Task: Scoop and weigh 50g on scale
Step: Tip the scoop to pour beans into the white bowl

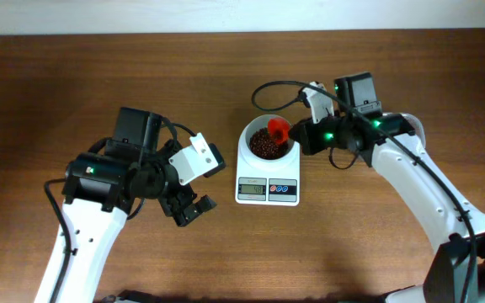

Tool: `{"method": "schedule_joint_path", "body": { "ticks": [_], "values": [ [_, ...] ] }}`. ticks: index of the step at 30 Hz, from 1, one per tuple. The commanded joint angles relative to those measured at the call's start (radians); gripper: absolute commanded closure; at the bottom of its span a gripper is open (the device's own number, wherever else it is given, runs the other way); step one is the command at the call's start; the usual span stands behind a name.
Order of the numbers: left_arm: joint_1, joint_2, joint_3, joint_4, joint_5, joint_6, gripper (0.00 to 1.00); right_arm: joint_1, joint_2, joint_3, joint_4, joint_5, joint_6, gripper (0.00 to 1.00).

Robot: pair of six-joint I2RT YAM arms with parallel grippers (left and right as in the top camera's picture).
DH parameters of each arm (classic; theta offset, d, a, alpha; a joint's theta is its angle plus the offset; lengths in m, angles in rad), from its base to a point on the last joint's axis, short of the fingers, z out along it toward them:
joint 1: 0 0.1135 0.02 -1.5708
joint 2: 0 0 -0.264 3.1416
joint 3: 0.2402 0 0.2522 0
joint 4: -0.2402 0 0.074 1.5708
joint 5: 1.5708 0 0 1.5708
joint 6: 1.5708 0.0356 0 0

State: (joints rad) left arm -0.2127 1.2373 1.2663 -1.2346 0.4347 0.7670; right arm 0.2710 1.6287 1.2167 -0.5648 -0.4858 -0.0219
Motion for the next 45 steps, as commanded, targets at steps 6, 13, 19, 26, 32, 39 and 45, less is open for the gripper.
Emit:
{"method": "schedule_joint_path", "body": {
  "ticks": [6,13,19,26,32,39,45],
  "values": [
    [0.003,-0.002,0.014,-0.001,0.014,0.017,0.01,0.050,-0.027,0.022,0.003,-0.022,-0.057,0.96],
    [0.003,-0.002,0.014,-0.001,0.014,0.017,0.01,0.049,-0.022,0.022,-0.006,-0.034,-0.077,0.96],
    [0.003,-0.002,0.014,-0.001,0.014,0.017,0.01,0.049,-0.022,0.022,-0.011,0.063,-0.038,0.96],
    [0.003,-0.002,0.014,-0.001,0.014,0.017,0.01,0.050,-0.018,0.022,-0.016,0.068,0.016,0.96],
    [0.003,-0.002,0.014,-0.001,0.014,0.017,0.01,0.051,-0.019,0.022,0.000,-0.020,-0.039,0.96],
    [0.003,-0.002,0.014,-0.001,0.014,0.017,0.01,0.050,-0.016,0.022,-0.014,0.060,0.005,0.96],
    [0.003,-0.002,0.014,-0.001,0.014,0.017,0.01,0.050,-0.017,0.022,-0.009,0.095,0.019,0.96]
  ]
}}
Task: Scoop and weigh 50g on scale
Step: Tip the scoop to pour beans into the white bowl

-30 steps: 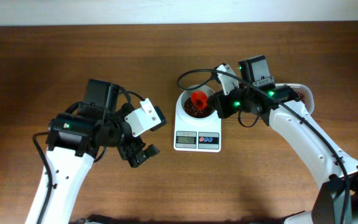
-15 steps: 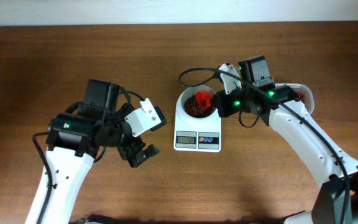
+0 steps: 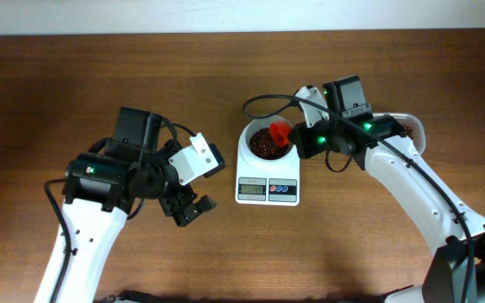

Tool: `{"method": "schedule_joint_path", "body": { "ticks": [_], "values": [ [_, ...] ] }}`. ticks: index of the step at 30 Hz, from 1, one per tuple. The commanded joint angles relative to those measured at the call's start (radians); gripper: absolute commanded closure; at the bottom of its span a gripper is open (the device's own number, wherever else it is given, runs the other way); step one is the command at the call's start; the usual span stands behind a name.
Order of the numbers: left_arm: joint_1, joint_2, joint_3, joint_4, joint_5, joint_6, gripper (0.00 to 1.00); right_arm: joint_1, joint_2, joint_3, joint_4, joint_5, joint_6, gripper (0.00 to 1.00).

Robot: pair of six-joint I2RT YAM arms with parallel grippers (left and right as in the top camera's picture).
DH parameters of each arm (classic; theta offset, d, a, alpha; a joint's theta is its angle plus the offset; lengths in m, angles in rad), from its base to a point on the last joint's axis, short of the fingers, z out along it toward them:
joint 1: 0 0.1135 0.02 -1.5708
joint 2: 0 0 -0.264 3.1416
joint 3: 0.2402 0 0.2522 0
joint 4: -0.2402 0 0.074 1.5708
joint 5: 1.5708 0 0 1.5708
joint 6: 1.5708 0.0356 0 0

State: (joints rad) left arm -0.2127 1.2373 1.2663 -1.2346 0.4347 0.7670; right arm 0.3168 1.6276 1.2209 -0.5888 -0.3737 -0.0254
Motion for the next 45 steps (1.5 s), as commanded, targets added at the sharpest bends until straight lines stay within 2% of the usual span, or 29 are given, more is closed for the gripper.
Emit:
{"method": "schedule_joint_path", "body": {
  "ticks": [1,7,8,9,10,11,13,30,32,34,35,45],
  "values": [
    [0.003,-0.002,0.014,-0.001,0.014,0.017,0.01,0.004,-0.016,0.018,0.016,-0.018,0.023,0.96],
    [0.003,-0.002,0.014,-0.001,0.014,0.017,0.01,0.004,-0.016,0.018,0.017,-0.018,0.023,0.96],
    [0.003,-0.002,0.014,-0.001,0.014,0.017,0.01,0.004,-0.016,0.018,0.018,-0.045,0.037,0.96],
    [0.003,-0.002,0.014,-0.001,0.014,0.017,0.01,0.004,-0.018,0.018,0.027,-0.177,-0.055,0.96],
    [0.003,-0.002,0.014,-0.001,0.014,0.017,0.01,0.004,-0.014,0.017,0.019,-0.089,-0.063,0.96],
    [0.003,-0.002,0.014,-0.001,0.014,0.017,0.01,0.004,-0.013,0.018,-0.002,0.023,0.009,0.96],
    [0.003,-0.002,0.014,-0.001,0.014,0.017,0.01,0.004,-0.013,0.018,0.005,-0.045,0.011,0.96],
    [0.003,-0.002,0.014,-0.001,0.014,0.017,0.01,0.004,-0.013,0.018,0.006,-0.034,0.012,0.96],
    [0.003,-0.002,0.014,-0.001,0.014,0.017,0.01,0.004,-0.013,0.018,0.025,-0.266,-0.070,0.96],
    [0.003,-0.002,0.014,-0.001,0.014,0.017,0.01,0.004,-0.013,0.017,-0.004,-0.071,-0.028,0.96],
    [0.003,-0.002,0.014,-0.001,0.014,0.017,0.01,0.004,-0.013,0.017,-0.010,-0.032,0.015,0.96],
    [0.003,-0.002,0.014,-0.001,0.014,0.017,0.01,0.003,-0.013,0.018,-0.006,-0.074,0.015,0.96]
  ]
}}
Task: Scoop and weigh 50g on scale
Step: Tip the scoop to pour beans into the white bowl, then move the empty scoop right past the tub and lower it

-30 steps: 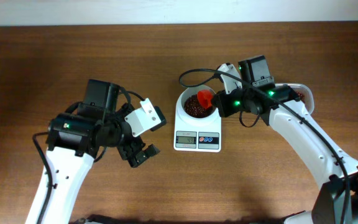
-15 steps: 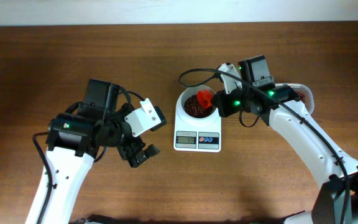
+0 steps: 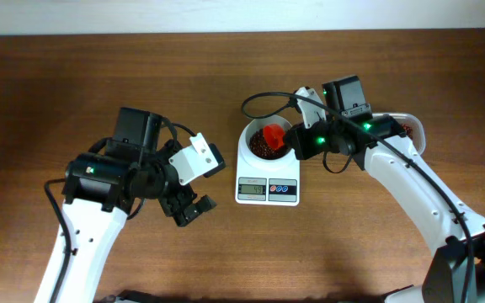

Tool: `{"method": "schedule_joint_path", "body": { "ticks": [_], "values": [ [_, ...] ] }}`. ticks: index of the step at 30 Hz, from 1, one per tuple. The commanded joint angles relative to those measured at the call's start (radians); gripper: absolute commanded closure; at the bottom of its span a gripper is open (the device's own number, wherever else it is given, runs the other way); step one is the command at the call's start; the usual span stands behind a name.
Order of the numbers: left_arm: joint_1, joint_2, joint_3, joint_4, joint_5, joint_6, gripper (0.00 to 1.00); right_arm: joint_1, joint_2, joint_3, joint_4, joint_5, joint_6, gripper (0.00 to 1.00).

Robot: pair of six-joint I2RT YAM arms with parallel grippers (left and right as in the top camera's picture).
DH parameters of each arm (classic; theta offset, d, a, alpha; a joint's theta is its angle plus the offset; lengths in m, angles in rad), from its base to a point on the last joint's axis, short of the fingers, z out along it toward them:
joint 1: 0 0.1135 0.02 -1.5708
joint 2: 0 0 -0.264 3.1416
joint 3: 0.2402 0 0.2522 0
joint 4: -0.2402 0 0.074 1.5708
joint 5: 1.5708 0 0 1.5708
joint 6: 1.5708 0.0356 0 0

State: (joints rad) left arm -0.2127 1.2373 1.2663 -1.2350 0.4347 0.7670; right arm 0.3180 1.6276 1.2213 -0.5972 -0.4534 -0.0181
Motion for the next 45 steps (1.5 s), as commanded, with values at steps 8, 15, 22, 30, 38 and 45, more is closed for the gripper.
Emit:
{"method": "schedule_joint_path", "body": {
  "ticks": [8,15,22,30,38,45],
  "values": [
    [0.003,-0.002,0.014,-0.001,0.014,0.017,0.01,0.002,-0.013,0.017,0.006,0.028,0.008,0.96],
    [0.003,-0.002,0.014,-0.001,0.014,0.017,0.01,-0.052,-0.055,0.018,0.053,-0.101,0.027,0.96],
    [0.003,-0.002,0.014,-0.001,0.014,0.017,0.01,-0.501,-0.265,0.018,-0.230,-0.080,-0.091,0.95],
    [0.003,-0.002,0.014,-0.001,0.014,0.017,0.01,-0.569,-0.205,0.017,-0.219,0.520,-0.240,0.96],
    [0.003,-0.002,0.014,-0.001,0.014,0.017,0.01,-0.509,-0.306,0.017,-0.162,0.065,-0.029,0.96],
    [0.003,-0.002,0.014,-0.001,0.014,0.017,0.01,-0.508,-0.319,-0.225,-0.151,-0.132,0.035,0.96]
  ]
}}
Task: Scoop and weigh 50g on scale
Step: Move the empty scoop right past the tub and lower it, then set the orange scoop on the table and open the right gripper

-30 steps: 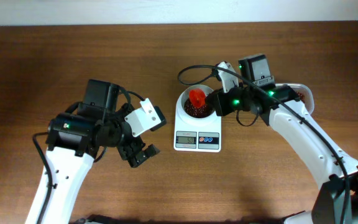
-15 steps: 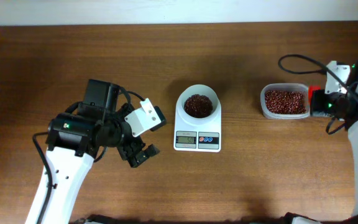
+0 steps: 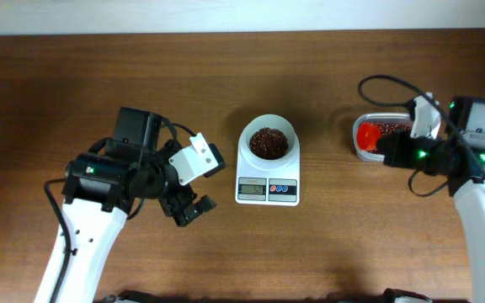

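Observation:
A white scale (image 3: 267, 190) stands mid-table with a white cup (image 3: 269, 143) of dark beans on its platform; its display is too small to read. To the right a clear container (image 3: 394, 128) holds more beans. A red scoop (image 3: 366, 135) sits over the container's left end, with my right gripper (image 3: 384, 146) shut on its handle. My left gripper (image 3: 193, 209) hovers left of the scale, fingers apart and holding nothing.
Cables loop off both arms, one arching over the table behind the container. The brown wooden table (image 3: 251, 67) runs back to a pale wall edge. The left arm's body (image 3: 133, 172) fills the left middle.
My right gripper has moved with the red scoop from over the cup on the scale to the bean container on the right. The cup now shows fully. The left arm has not moved.
At all three earlier moments my right gripper held the red scoop at the cup on the scale, first at its right rim, last over its middle. Now the scoop is back at the container. The left arm stayed still throughout.

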Tool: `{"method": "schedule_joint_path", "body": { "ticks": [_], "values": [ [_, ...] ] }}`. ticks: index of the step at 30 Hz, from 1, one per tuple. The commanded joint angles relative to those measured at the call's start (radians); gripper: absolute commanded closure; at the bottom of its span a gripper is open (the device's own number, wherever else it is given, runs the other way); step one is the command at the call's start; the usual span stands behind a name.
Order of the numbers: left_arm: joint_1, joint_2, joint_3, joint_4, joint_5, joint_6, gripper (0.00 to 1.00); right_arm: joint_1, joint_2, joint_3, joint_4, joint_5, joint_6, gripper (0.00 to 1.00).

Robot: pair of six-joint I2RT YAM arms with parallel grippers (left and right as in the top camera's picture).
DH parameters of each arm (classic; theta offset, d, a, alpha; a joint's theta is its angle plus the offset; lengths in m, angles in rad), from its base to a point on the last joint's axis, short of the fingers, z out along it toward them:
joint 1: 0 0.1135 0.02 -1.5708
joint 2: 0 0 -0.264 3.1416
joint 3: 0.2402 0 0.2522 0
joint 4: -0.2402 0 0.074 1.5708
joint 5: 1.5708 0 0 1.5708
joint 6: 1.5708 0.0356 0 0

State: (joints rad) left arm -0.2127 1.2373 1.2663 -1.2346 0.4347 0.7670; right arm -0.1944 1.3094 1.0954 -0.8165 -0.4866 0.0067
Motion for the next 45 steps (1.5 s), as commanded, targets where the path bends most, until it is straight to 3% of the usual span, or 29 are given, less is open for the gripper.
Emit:
{"method": "schedule_joint_path", "body": {
  "ticks": [1,3,12,14,18,22,27,33,35,36,40,42,45],
  "values": [
    [0.003,-0.002,0.014,-0.001,0.014,0.017,0.01,0.004,0.000,-0.177,0.162,-0.160,0.010,0.96],
    [0.003,-0.002,0.014,-0.001,0.014,0.017,0.01,0.005,0.000,-0.239,0.245,-0.199,0.010,0.96],
    [0.003,-0.002,0.014,-0.001,0.014,0.017,0.01,0.004,0.000,-0.262,0.241,-0.378,0.010,0.96],
    [0.003,-0.002,0.014,-0.001,0.014,0.017,0.01,0.004,0.000,-0.329,0.225,-0.378,0.010,0.96],
    [0.003,-0.002,0.014,-0.001,0.014,0.017,0.01,0.002,0.000,-0.471,0.357,-0.378,0.086,0.96],
    [0.003,-0.002,0.014,-0.001,0.014,0.017,0.01,-0.062,0.000,-0.471,0.258,-0.374,0.105,0.96],
    [0.003,-0.002,0.014,-0.001,0.014,0.017,0.01,-0.398,0.000,-0.475,0.004,-0.512,-0.235,0.96],
    [0.003,-0.002,0.014,-0.001,0.014,0.017,0.01,-0.409,0.000,-0.596,0.048,-0.414,-0.261,0.96],
    [0.003,-0.002,0.014,-0.001,0.014,0.017,0.01,-0.409,0.000,-0.596,0.074,-0.413,-0.262,0.76],
    [0.003,-0.002,0.014,-0.001,0.014,0.017,0.01,-0.409,0.000,-0.596,0.085,-0.407,-0.261,0.72],
    [0.003,-0.002,0.014,-0.001,0.014,0.017,0.01,-0.409,0.000,-0.596,0.100,-0.357,-0.261,0.70],
    [0.003,-0.002,0.014,-0.001,0.014,0.017,0.01,-0.409,0.000,-0.596,0.100,-0.309,-0.253,0.53],
    [0.003,-0.002,0.014,-0.001,0.014,0.017,0.01,-0.409,0.000,-0.596,0.111,-0.277,-0.209,0.43]
  ]
}}
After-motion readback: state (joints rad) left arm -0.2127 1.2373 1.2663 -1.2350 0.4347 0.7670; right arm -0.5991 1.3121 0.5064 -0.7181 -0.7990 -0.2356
